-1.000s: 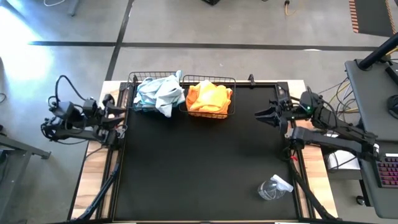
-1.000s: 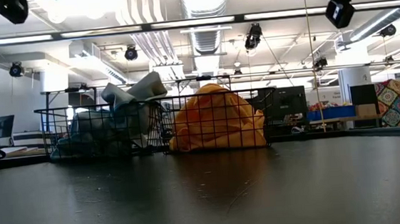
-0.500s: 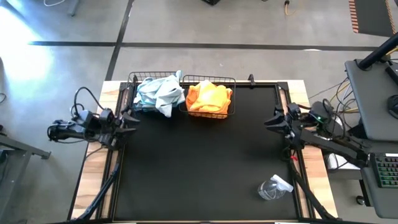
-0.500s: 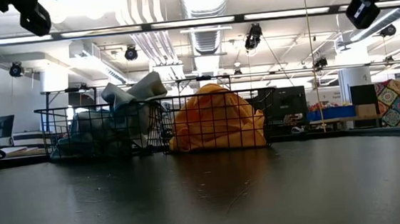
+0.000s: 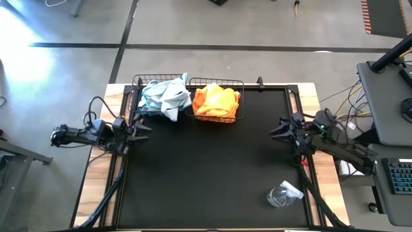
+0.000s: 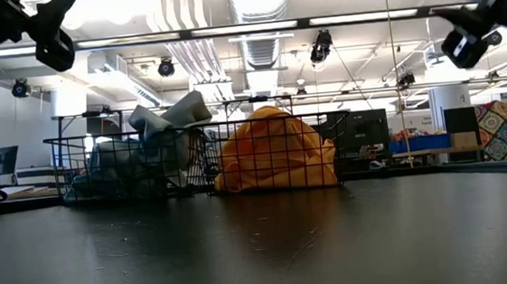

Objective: Sort microfiber towel by color & place in baskets
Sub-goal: Return to Home Position

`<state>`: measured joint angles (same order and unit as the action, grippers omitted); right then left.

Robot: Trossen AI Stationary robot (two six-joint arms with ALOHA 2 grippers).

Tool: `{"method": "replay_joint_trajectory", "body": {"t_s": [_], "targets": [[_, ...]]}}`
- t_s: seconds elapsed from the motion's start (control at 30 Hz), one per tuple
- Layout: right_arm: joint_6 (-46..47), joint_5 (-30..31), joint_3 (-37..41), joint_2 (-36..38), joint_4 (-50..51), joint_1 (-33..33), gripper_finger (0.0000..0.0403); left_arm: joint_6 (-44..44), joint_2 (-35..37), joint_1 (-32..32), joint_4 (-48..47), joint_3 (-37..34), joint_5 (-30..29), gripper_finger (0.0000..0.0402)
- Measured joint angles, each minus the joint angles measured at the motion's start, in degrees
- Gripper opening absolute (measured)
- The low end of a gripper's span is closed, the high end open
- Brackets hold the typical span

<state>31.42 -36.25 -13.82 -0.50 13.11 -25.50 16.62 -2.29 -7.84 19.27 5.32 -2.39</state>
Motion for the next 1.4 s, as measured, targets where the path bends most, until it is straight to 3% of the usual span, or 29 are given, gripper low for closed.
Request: {"method": "replay_joint_trajectory", "body": {"t_s": [0.23, 0.57, 1.03, 1.4], "targets": [[0.87, 0.02, 5.74, 0.4, -1.8, 0.0, 0.0125, -1.09, -1.22, -0.01, -0.41, -0.2, 0.0, 0.0158], [-1.28, 0.02, 11.34, 0.33, -12.66, 0.0, 0.0125, -1.7, -5.7, 0.0, -1.58, -0.21, 0.0, 0.0158], [-8.66, -0.18, 11.85, -0.03, -14.11, 0.0, 0.0125, -2.5, -10.91, 0.0, -1.93, -0.21, 0.0, 0.0158], [-8.95, 0.21, 11.89, -0.04, -13.92, 0.0, 0.0125, -2.62, -12.3, 0.01, -1.07, -1.69, 0.0, 0.0158]]}}
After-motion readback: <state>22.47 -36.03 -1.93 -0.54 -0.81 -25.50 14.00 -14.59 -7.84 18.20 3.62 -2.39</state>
